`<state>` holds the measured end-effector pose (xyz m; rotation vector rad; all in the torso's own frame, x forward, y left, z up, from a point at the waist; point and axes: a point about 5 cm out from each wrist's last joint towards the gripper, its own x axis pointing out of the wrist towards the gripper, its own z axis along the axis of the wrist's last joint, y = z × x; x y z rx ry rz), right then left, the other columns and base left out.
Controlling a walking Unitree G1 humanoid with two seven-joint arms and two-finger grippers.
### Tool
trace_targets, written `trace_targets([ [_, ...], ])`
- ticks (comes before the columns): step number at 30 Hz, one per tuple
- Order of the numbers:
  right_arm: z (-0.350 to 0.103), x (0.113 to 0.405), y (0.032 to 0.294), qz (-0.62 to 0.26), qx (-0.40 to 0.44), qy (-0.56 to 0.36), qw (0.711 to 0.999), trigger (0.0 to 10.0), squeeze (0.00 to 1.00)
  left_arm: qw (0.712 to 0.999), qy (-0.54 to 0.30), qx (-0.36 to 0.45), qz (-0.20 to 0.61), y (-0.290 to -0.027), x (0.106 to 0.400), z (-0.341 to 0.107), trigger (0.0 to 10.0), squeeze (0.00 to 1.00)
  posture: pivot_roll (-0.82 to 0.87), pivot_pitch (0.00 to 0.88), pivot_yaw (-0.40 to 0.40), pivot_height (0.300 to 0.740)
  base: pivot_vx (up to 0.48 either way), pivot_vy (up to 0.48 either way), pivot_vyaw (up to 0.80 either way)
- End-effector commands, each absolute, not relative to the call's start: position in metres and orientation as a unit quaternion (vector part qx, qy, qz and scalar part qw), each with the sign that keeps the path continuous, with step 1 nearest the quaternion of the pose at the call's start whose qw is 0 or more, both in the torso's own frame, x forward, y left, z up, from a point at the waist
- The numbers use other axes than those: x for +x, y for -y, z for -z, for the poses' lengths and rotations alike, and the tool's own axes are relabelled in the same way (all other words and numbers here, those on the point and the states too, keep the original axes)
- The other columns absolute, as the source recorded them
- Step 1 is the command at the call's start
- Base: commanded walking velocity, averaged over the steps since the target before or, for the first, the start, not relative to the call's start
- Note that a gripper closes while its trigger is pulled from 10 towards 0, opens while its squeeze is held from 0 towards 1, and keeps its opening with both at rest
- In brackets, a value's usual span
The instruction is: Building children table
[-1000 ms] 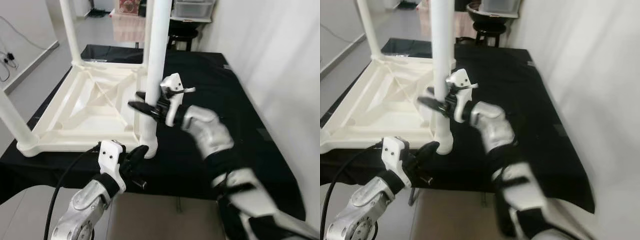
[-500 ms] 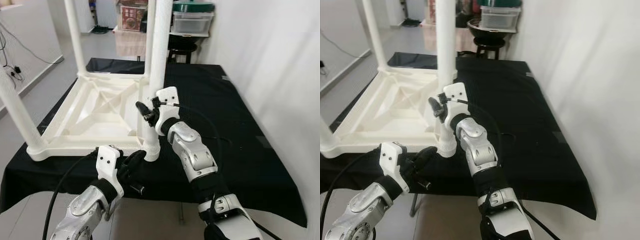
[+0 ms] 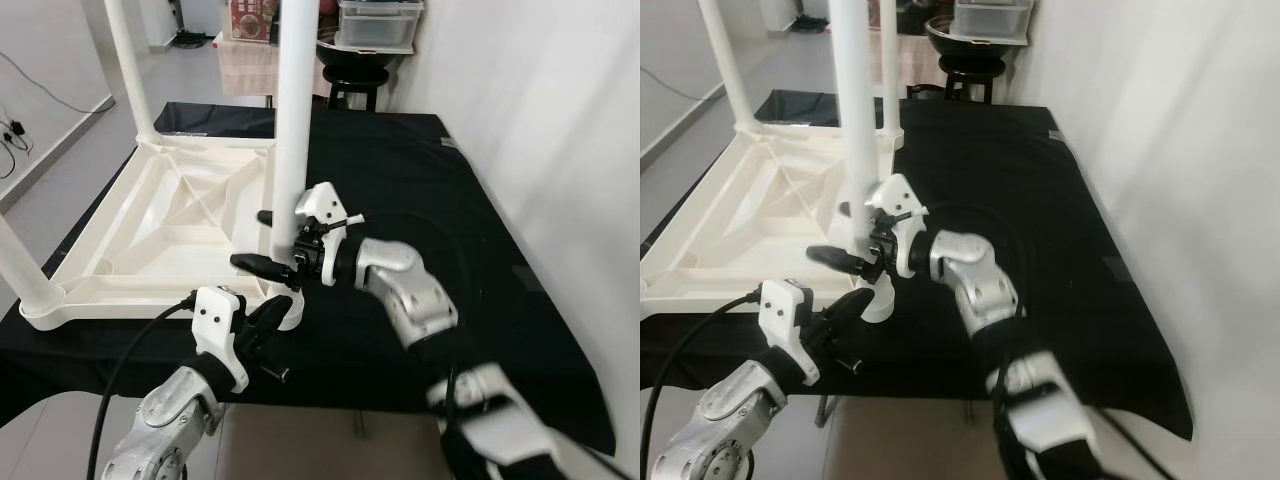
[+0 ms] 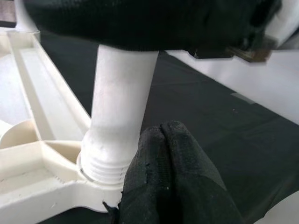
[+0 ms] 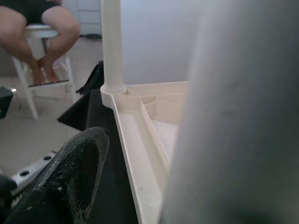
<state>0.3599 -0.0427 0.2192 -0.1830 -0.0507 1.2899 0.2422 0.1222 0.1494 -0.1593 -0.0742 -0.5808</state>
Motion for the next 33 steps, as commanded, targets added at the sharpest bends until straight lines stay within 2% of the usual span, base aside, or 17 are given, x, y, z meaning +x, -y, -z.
trace_targets([
  [1,-0.219,0.364,0.044,-0.606,-0.085,0.017,0.79,10.0,0.0,0.955,0.029,-0.078,0.285,-0.121,0.241,-0.146,10.0,0.0,0.1,0.046,-0.087,0.74,0.0,0.0,0.0],
  [6,-0.224,0.368,0.045,-0.617,-0.072,0.011,0.784,10.0,0.0,0.955,0.03,-0.079,0.285,-0.12,0.241,-0.146,10.0,0.0,0.11,0.046,-0.093,0.74,0.0,0.0,0.0],
  [7,-0.224,0.368,0.046,-0.635,-0.063,0.002,0.77,2.6,0.0,0.955,0.03,-0.08,0.285,-0.12,0.24,-0.147,10.0,0.0,0.11,0.047,-0.096,0.74,0.0,0.0,0.0],
  [8,-0.224,0.368,0.046,-0.635,-0.063,0.002,0.77,2.6,0.0,0.955,0.03,-0.08,0.285,-0.12,0.24,-0.147,10.0,0.0,0.11,0.047,-0.096,0.74,0.0,0.0,0.0],
  [9,-0.224,0.368,0.047,-0.648,-0.059,-0.007,0.759,0.0,0.0,0.955,0.03,-0.081,0.285,-0.119,0.24,-0.147,10.0,0.0,0.11,0.049,-0.099,0.74,0.0,0.0,0.0],
  [10,-0.222,0.368,0.049,-0.66,-0.057,-0.014,0.749,0.0,0.0,0.955,0.031,-0.081,0.284,-0.119,0.239,-0.147,10.0,0.0,0.11,0.048,-0.099,0.74,0.0,0.0,0.0],
  [13,-0.218,0.368,0.053,-0.669,-0.058,-0.026,0.74,0.0,0.0,0.957,0.032,-0.078,0.277,-0.12,0.236,-0.147,10.0,0.0,0.11,0.051,-0.097,0.74,0.0,0.0,0.0],
  [18,-0.212,0.37,0.059,-0.66,-0.057,-0.035,0.748,0.0,0.0,0.961,0.033,-0.066,0.266,-0.122,0.234,-0.147,10.0,0.0,0.11,0.054,-0.092,0.74,0.0,0.0,0.0],
  [21,-0.196,0.376,0.081,-0.602,-0.067,-0.061,0.793,0.0,0.0,0.973,0.03,-0.027,0.226,-0.128,0.229,-0.146,10.0,0.0,0.1,0.066,-0.091,0.74,0.0,0.0,0.0],
  [23,-0.193,0.376,0.087,-0.588,-0.073,-0.067,0.803,0.0,0.0,0.976,0.029,-0.022,0.217,-0.129,0.228,-0.146,10.0,0.0,0.1,0.066,-0.091,0.74,0.0,0.0,0.0],
  [26,-0.166,0.371,0.109,-0.472,-0.073,-0.119,0.87,0.0,0.0,0.979,0.01,-0.011,0.205,-0.134,0.211,-0.144,10.0,0.0,0.08,0.096,-0.091,0.74,0.0,0.0,0.0],
  [29,-0.161,0.369,0.113,-0.448,-0.074,-0.129,0.882,0.0,0.0,0.979,0.006,-0.009,0.205,-0.135,0.208,-0.143,10.0,0.0,0.08,0.096,-0.091,0.74,0.0,0.0,0.0],
  [30,-0.15,0.36,0.111,-0.335,-0.066,-0.133,0.93,0.0,0.0,0.979,0.005,-0.011,0.202,-0.135,0.201,-0.143,10.0,0.0,0.06,0.115,-0.073,0.74,0.0,0.0,0.0],
  [32,-0.141,0.323,0.105,-0.227,-0.058,-0.136,0.963,0.0,0.0,0.98,0.009,-0.015,0.196,-0.136,0.194,-0.144,10.0,0.0,0.05,0.123,-0.06,0.74,0.0,0.0,0.0],
  [33,-0.141,0.313,0.101,-0.206,-0.057,-0.131,0.968,0.0,0.0,0.979,0.013,-0.019,0.202,-0.135,0.195,-0.145,10.0,0.0,0.05,0.116,-0.054,0.74,0.0,0.0,0.0],
])
